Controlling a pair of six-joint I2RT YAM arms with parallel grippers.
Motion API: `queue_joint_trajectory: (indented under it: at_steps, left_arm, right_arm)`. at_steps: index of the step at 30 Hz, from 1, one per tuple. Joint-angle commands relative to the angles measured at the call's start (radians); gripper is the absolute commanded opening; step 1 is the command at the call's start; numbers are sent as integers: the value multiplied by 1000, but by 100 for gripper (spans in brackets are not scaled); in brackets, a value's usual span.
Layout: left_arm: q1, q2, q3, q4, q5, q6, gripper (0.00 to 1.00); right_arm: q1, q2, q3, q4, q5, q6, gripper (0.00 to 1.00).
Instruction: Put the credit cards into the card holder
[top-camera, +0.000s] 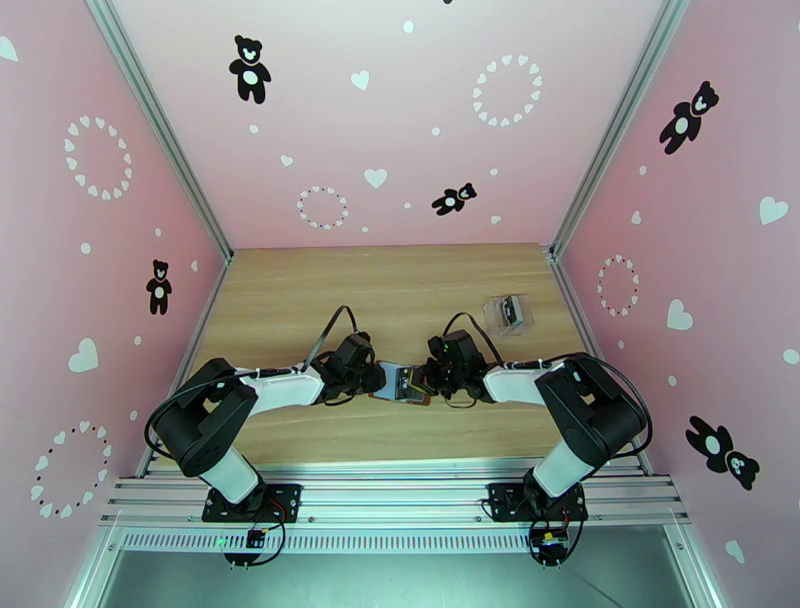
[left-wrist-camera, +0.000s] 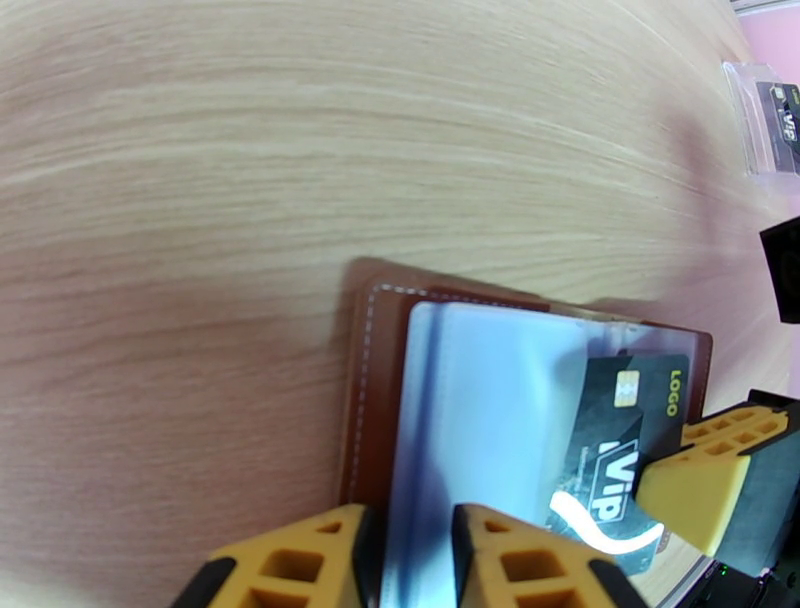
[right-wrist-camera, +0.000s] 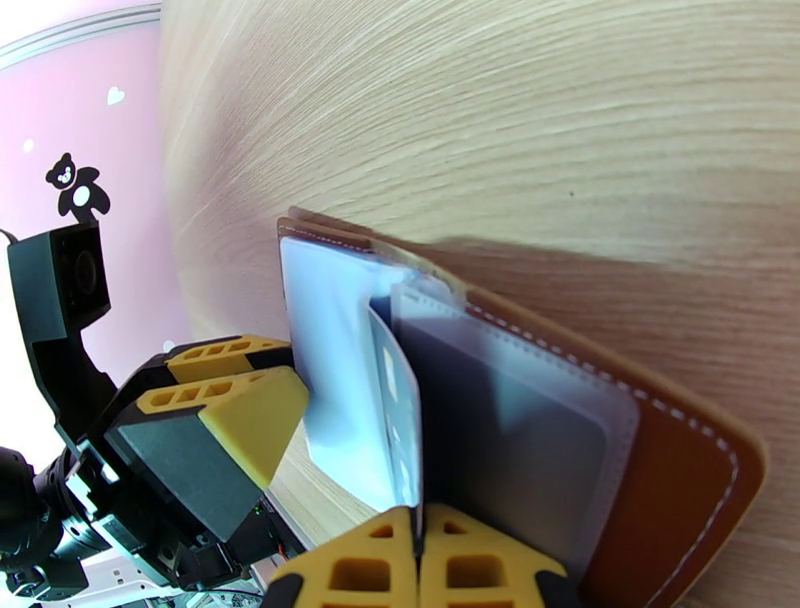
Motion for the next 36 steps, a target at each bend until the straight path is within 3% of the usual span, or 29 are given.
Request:
queue_joint_trajectory:
  at_steps: [1, 36]
  left_arm:
    - [5, 70, -49, -124, -32, -9, 29]
    - [2, 66, -53, -137, -39, -6, 29]
  right_arm:
    - [6, 35, -22, -22, 28, 18, 0]
    - [-23, 55, 48, -71, 35, -14, 0]
